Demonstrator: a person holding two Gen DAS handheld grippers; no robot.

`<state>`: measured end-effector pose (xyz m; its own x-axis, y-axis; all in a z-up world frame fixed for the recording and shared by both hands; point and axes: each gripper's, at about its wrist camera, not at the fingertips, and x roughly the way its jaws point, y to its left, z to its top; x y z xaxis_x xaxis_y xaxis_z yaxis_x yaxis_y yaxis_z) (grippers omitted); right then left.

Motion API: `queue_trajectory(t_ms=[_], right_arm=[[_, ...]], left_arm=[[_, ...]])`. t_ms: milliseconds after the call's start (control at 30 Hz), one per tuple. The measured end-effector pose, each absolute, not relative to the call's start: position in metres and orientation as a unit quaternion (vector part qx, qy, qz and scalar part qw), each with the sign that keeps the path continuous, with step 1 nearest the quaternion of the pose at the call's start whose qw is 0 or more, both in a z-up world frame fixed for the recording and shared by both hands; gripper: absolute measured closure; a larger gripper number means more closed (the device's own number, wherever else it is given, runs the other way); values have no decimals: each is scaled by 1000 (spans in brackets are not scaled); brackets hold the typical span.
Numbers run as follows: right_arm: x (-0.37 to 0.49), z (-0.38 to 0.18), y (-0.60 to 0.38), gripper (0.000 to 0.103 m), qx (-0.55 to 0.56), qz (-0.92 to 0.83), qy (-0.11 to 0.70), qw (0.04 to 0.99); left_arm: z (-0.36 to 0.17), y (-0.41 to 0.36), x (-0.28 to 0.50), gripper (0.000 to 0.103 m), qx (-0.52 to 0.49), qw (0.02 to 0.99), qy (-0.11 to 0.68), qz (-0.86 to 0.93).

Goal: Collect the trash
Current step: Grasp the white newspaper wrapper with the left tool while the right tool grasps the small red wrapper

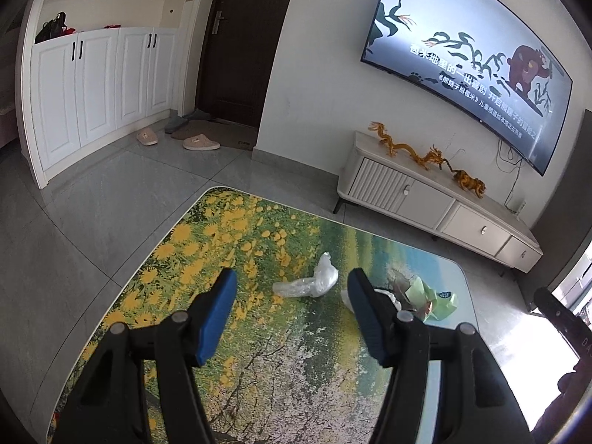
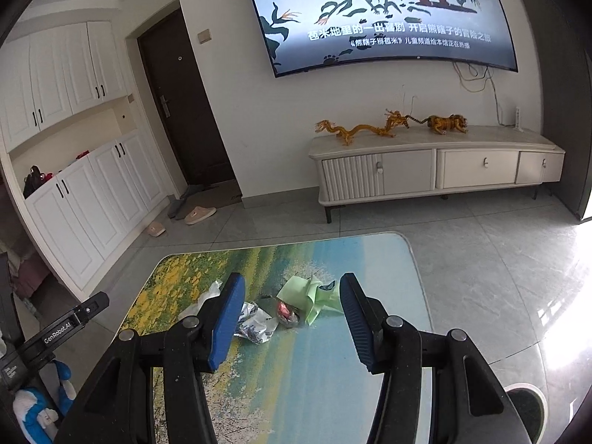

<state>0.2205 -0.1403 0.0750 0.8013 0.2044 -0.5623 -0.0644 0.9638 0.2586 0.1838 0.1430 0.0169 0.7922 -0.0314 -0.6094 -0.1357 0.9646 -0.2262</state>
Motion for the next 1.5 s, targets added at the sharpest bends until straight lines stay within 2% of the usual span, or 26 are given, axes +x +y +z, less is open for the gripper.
queue_trajectory(t_ms=[233, 600, 667, 733, 800, 933, 1133, 1200, 1233, 1333, 1500], right_arm=[[259, 20, -135, 62, 123, 129, 347, 921], [305, -40, -111, 62, 70, 154, 387, 906], [313, -47, -111, 67, 71, 153, 393, 904], [319, -53, -112, 82, 77, 160, 399, 900], [321, -57, -114, 92, 79, 165, 405, 896], [313, -59, -120, 93, 91, 181, 410, 889], [296, -61, -127, 94, 106, 216, 423, 874], [291, -62, -129, 94, 112, 219, 425, 871], [287, -62, -130, 94, 115, 219, 426, 870], [278, -61, -131, 94, 122, 221, 429, 867], [255, -54, -128, 94, 126, 226, 429, 865]], left_arm=[[-13, 109, 221, 49, -144, 919, 367, -19], [-55, 96, 258, 50, -191, 890, 412, -25], [-60, 94, 265, 49, -208, 884, 416, -34], [-63, 90, 271, 48, -223, 878, 421, -45], [-70, 84, 280, 47, -238, 868, 432, -55], [-84, 67, 295, 44, -246, 856, 451, -56], [-106, 49, 304, 44, -227, 847, 478, -50], [-109, 49, 301, 46, -226, 848, 476, -51], [-109, 49, 299, 52, -222, 850, 475, -51], [-106, 49, 290, 61, -214, 854, 471, -56], [-100, 57, 268, 68, -210, 860, 462, -54]])
